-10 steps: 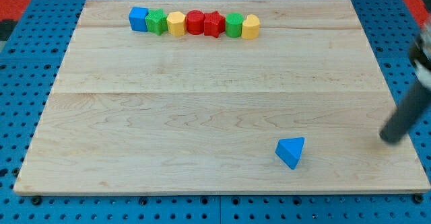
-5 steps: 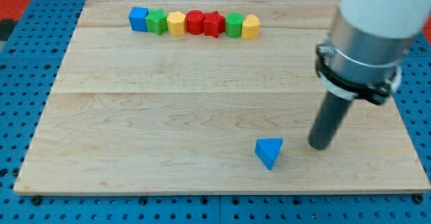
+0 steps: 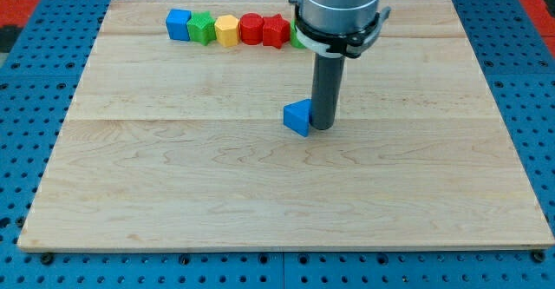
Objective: Push the heart and triangle close to the green circle
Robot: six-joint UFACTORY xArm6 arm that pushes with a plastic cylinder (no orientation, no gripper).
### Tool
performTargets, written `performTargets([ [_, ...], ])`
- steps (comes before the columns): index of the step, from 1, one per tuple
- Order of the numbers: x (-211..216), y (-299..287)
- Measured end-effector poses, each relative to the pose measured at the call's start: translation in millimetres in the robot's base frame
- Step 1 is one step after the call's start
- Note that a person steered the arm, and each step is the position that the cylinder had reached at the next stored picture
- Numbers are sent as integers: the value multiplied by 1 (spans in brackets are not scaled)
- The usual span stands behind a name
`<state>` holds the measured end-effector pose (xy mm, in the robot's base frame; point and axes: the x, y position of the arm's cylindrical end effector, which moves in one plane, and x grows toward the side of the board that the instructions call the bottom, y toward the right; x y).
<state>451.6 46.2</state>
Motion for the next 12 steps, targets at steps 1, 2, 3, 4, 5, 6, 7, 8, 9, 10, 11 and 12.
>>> performTargets([
  [1, -7, -41],
  [2, -12, -80],
  [3, -17, -93],
  [4, -15, -92],
  [5, 9, -113],
  [6, 2, -141],
  [7, -16, -122],
  [8, -25, -91],
  [9, -27, -57],
  [10, -27, -19],
  [11, -27, 5],
  [12, -25, -51],
])
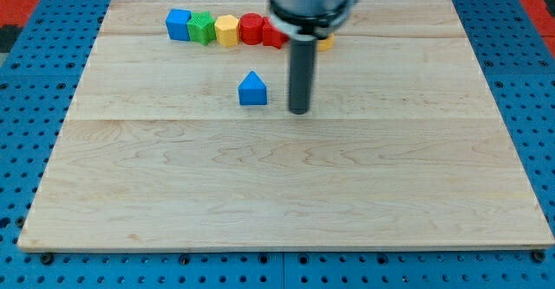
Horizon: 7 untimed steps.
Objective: Push the heart and triangle close to the green circle
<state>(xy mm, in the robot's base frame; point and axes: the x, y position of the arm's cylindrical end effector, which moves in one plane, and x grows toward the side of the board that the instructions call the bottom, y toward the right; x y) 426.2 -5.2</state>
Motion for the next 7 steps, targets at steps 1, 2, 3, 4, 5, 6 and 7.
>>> performTargets([
  [1, -14, -80],
  [2, -35, -81],
  [3, -47, -50],
  [4, -48, -23],
  [5, -35, -51],
  [6, -24, -94],
  [7, 2, -65],
])
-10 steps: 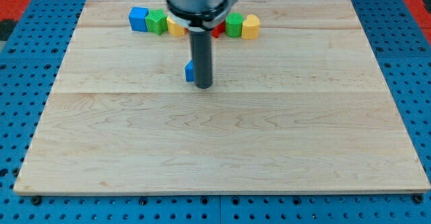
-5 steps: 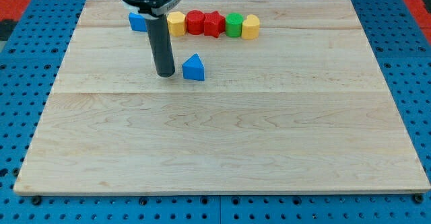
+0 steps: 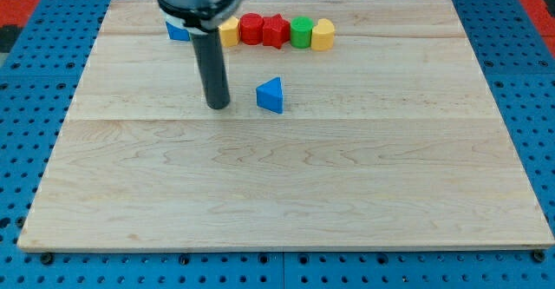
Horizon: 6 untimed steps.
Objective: Push the heart and triangle close to the green circle
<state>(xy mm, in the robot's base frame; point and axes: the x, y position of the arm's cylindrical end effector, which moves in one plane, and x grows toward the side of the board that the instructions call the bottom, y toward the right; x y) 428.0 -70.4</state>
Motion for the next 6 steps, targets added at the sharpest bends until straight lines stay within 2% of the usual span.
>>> performTargets([
  [1, 5, 35],
  [3, -55, 114],
  [4, -72, 118],
  [5, -73, 71],
  [6, -77, 56],
])
